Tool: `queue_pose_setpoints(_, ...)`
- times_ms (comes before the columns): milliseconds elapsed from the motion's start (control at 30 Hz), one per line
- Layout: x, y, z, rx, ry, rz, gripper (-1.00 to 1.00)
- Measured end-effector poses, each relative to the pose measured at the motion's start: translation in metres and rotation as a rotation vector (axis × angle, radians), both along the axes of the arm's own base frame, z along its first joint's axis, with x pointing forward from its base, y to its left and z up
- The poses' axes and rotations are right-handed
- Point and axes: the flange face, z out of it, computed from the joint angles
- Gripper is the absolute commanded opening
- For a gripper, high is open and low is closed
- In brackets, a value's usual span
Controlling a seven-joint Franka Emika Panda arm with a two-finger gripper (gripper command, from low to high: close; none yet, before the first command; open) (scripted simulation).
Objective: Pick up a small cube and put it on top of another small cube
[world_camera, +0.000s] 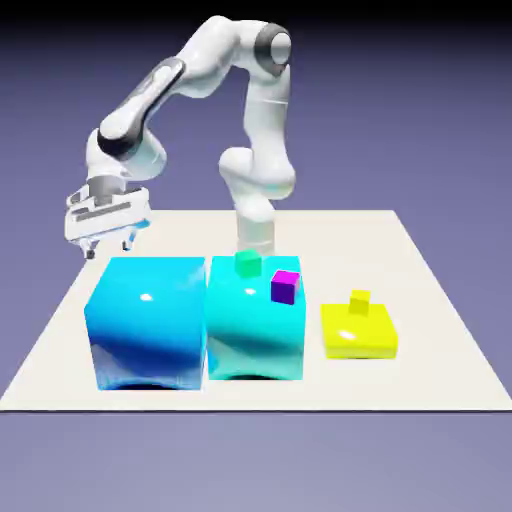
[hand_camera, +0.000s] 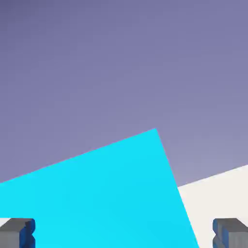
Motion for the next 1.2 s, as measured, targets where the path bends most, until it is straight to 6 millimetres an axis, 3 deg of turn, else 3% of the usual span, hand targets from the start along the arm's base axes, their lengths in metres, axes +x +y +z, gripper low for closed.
queue_pose_setpoints(233,-0.043,-0.051,-0.012,-0.075,-0.208,-0.106,0.00)
queue_pose_setpoints(500,-0.105,-0.110,-0.020,-0.283,-0.428,-0.294,0.00)
queue_pose_setpoints(533,-0.118,-0.108,-0.034,-0.295,-0.411,-0.315,0.00)
queue_pose_setpoints(567,-0.126,-0.104,-0.049,-0.304,-0.395,-0.327,0.00)
queue_pose_setpoints(633,-0.114,-0.084,-0.077,-0.307,-0.373,-0.286,0.00)
queue_pose_setpoints(667,-0.127,-0.080,-0.091,-0.316,-0.357,-0.307,0.00)
queue_pose_setpoints(867,-0.146,-0.027,-0.161,-0.342,-0.284,-0.305,0.00)
queue_pose_setpoints(1033,-0.159,0.024,-0.203,-0.361,-0.235,-0.300,0.00)
queue_pose_setpoints(1200,-0.165,0.079,-0.230,-0.380,-0.199,-0.285,0.00)
